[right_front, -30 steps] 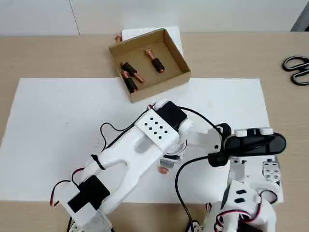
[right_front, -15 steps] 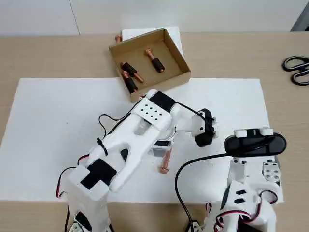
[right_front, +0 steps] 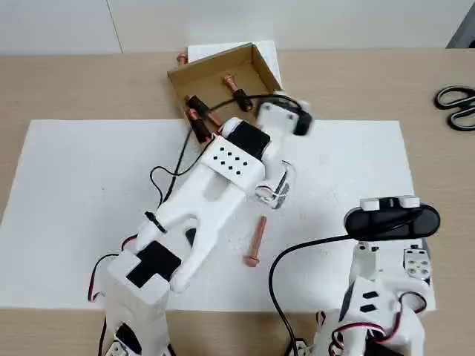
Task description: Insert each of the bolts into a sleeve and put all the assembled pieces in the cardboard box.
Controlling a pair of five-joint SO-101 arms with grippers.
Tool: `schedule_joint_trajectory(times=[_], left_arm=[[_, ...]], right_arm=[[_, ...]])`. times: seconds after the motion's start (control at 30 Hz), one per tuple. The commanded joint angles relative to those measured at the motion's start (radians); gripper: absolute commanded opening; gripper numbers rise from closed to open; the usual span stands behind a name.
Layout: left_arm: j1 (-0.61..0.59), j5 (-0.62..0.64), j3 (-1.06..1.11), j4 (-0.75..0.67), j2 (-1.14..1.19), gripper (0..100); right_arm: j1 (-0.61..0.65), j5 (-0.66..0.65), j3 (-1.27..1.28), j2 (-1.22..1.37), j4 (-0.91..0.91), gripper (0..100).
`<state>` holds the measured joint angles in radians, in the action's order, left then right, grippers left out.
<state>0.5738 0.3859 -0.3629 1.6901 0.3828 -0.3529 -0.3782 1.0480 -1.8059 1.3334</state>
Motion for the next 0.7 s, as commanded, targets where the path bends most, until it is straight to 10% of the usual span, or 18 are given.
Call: schedule_joint_trajectory(times=[0.0, 0.67], left_arm=[[0.018, 0.207, -0.041, 0.064, -0.006, 17], [0.074, 0.278, 0.202, 0.061, -0.006, 17]], right_arm=[[-0.001, -0.005, -0.005, -0.005, -0.025, 0.7], [-0.001, -0.005, -0.005, -0.005, -0.024, 0.7]])
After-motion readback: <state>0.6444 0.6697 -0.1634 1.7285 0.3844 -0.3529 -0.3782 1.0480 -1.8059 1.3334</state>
